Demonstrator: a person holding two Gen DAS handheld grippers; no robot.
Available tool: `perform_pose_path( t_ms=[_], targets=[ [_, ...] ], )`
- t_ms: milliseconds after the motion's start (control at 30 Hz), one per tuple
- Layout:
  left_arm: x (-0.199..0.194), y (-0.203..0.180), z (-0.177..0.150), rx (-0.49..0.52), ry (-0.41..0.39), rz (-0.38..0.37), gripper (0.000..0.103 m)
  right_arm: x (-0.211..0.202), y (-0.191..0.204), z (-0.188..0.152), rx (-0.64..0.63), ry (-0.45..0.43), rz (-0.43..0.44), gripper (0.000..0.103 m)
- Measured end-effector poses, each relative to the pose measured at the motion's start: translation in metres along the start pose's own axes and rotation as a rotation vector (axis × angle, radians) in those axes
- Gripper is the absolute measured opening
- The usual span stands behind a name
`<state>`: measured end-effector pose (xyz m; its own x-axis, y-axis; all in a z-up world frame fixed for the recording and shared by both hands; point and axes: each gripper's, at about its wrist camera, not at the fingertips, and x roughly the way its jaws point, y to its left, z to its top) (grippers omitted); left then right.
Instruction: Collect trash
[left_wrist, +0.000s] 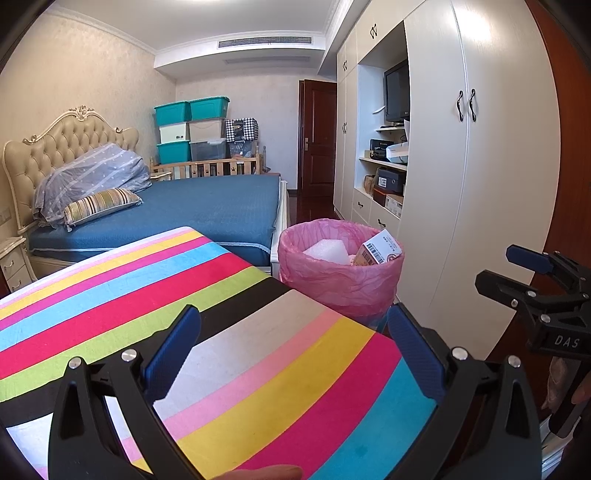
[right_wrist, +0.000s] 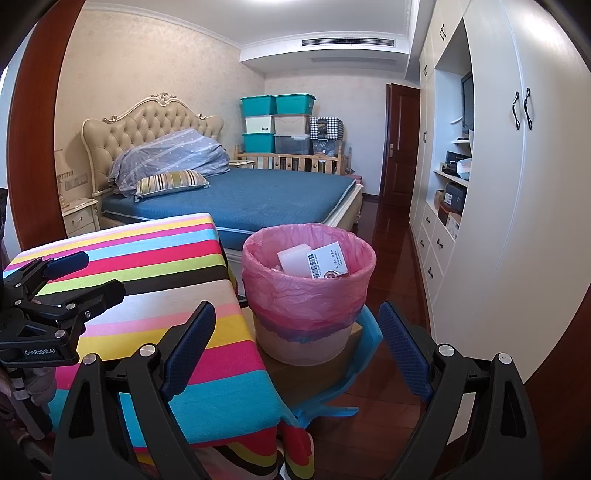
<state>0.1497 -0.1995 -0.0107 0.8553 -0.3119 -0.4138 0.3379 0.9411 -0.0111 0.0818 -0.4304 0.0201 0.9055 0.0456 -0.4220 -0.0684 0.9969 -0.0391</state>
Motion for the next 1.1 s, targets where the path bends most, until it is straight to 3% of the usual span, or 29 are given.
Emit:
perform_pose_path(
  t_ms=[1100],
  targets=[
    [-0.0002, -0.0043, -0.0006, 0.03, -0.013, 0.021, 0.098, 0.0015, 0.0023, -0.0013, 0.001, 0.007, -0.002, 0.085]
  ],
)
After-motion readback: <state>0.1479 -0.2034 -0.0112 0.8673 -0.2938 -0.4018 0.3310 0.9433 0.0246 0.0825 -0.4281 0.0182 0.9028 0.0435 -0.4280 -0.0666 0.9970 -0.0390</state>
